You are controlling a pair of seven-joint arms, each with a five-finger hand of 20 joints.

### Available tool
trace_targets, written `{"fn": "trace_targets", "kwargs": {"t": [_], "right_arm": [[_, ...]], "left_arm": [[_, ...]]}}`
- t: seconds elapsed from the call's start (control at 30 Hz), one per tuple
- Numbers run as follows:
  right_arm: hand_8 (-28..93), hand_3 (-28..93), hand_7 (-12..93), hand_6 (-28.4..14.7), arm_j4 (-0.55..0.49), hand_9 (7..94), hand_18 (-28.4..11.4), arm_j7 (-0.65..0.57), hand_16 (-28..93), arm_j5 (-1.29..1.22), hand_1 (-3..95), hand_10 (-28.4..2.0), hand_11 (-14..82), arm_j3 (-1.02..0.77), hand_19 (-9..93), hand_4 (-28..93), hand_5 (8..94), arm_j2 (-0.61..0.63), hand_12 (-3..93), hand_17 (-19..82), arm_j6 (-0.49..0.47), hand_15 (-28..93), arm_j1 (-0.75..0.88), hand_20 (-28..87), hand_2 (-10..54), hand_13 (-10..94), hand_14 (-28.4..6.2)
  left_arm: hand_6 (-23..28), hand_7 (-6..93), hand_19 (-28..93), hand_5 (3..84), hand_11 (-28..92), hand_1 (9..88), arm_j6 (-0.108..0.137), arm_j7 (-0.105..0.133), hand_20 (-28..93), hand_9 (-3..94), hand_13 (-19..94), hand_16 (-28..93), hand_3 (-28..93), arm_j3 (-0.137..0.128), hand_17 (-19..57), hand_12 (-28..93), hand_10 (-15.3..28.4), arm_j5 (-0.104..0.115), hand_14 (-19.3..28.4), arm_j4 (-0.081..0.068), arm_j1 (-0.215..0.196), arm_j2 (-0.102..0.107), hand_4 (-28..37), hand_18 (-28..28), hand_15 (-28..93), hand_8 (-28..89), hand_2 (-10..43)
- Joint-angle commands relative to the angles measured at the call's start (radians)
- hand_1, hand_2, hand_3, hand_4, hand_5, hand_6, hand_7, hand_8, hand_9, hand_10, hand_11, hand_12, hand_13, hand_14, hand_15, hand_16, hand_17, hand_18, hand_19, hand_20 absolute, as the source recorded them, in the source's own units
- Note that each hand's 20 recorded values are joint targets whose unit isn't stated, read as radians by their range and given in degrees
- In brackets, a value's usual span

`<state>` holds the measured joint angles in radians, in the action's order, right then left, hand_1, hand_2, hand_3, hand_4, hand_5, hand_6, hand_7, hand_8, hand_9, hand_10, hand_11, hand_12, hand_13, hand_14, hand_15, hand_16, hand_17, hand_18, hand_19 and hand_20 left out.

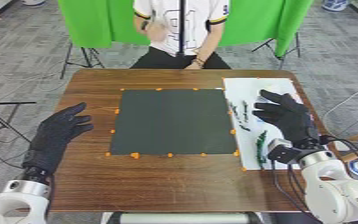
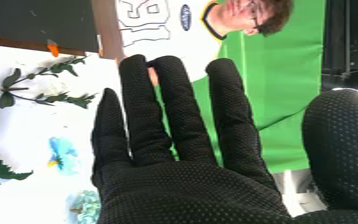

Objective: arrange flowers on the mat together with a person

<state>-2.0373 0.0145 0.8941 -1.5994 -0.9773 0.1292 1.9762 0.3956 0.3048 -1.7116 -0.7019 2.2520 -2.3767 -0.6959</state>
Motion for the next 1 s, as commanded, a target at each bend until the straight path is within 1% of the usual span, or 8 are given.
{"fn": "trace_targets", "kwargs": {"t": [0.03, 0.07, 0.1, 0.13, 0.17, 0.47, 0.67, 1.0], "right_arm": [[-15, 76, 21, -0.1, -0.004, 47.3, -19.5, 0.008, 4, -0.001, 14.2, -19.5, 20.1, -0.001, 46, -27, 45.3, 0.002, 12.1, 0, 0.008, 47, 0.005, 15, 14.2, 31, -21.1], [-15, 76, 21, -0.2, -0.006, 47.3, -19.5, 0.010, 4, -0.001, 14.2, -19.5, 20.1, -0.002, 46, -27, 45.3, 0.003, 12.1, 0, 0.010, 47, 0.010, 15, 14.2, 31, -21.1], [-15, 76, 21, -0.2, -0.003, 47.4, -19.5, 0.008, 4, 0.001, 14.2, -19.5, 20.1, -0.001, 46, -27, 45.3, 0.002, 12.2, 0, 0.002, 47, 0.003, 15, 14.2, 31, -21.1], [-15, 76, 21, -0.2, -0.007, 47.4, -19.5, 0.009, 4, -0.001, 14.3, -19.5, 20.1, -0.004, 46, -27, 45.3, 0.002, 12.2, 0, 0.007, 47, 0.011, 15, 14.2, 31, -21.1], [-15, 76, 21, -0.2, -0.005, 47.4, -19.5, 0.012, 4, -0.001, 14.2, -19.5, 20.1, -0.002, 46, -27, 45.3, 0.003, 12.2, 0, 0.008, 47, 0.008, 15, 14.2, 31, -21.1], [-15, 75, 21, -0.2, -0.005, 47.4, -19.5, 0.009, 4, -0.001, 14.3, -19.5, 20.1, -0.005, 46, -27, 45.3, 0.000, 12.2, 0, 0.002, 47, 0.012, 15, 14.2, 31, -21.2], [-15, 76, 21, -0.2, -0.005, 47.4, -19.6, 0.010, 4, 0.000, 14.2, -19.5, 20.0, -0.005, 46, -27, 45.3, 0.001, 12.1, 0, 0.004, 47, 0.011, 15, 14.2, 31, -21.3], [-15, 76, 21, -0.2, -0.005, 47.4, -19.5, 0.011, 4, -0.003, 14.1, -19.5, 20.1, -0.001, 46, -27, 45.3, 0.002, 12.2, 0, 0.010, 47, 0.008, 15, 14.2, 32, -21.3]], "left_arm": [[8.9, 18.9, 57, 35.9, 36, 27.7, 0.006, -0.012, 7, 33.3, 25, -13, 79, 0.004, -7.3, 9, 19.7, 0.001, 25.8, -0.002, -0.002, -0.008, -23.9, 22.3, 64, -12, 5.1], [8.9, 18.9, 57, 36.0, 36, 27.7, 0.002, -0.018, 7, 33.3, 25, -13, 79, 0.005, -7.3, 9, 19.7, -0.001, 25.8, -0.004, 0.004, -0.009, -23.8, 22.3, 64, -12, 5.1], [8.9, 18.9, 57, 36.0, 36, 27.7, 0.010, -0.008, 7, 33.4, 25, -13, 79, 0.003, -7.3, 9, 19.8, 0.004, 25.9, 0.000, -0.006, -0.006, -23.8, 22.3, 64, -12, 5.2], [8.9, 18.9, 57, 36.0, 36, 27.7, 0.004, -0.014, 7, 33.4, 25, -13, 79, 0.004, -7.3, 9, 19.8, 0.001, 25.9, -0.002, -0.002, -0.008, -23.8, 22.3, 64, -12, 5.2], [8.9, 18.9, 57, 36.0, 36, 27.7, 0.007, -0.008, 7, 33.5, 25, -13, 79, 0.005, -7.3, 9, 19.8, 0.003, 25.8, -0.002, -0.002, -0.005, -23.8, 22.3, 64, -12, 5.2], [8.9, 18.8, 57, 36.0, 37, 27.7, 0.004, -0.016, 7, 33.4, 25, -14, 79, 0.001, -7.3, 9, 19.8, 0.001, 25.9, -0.002, -0.002, -0.010, -23.7, 22.3, 64, -12, 5.1], [8.9, 19.0, 57, 36.0, 37, 27.7, 0.008, -0.007, 7, 33.4, 25, -14, 79, 0.001, -7.3, 9, 19.8, 0.004, 25.9, -0.001, -0.009, -0.007, -23.8, 22.3, 64, -12, 5.1], [9.0, 19.0, 57, 36.1, 37, 27.7, 0.007, -0.003, 7, 33.4, 25, -13, 79, -0.001, -7.3, 9, 19.7, 0.004, 25.9, -0.001, -0.011, -0.006, -23.8, 22.3, 64, -12, 5.1]]}}
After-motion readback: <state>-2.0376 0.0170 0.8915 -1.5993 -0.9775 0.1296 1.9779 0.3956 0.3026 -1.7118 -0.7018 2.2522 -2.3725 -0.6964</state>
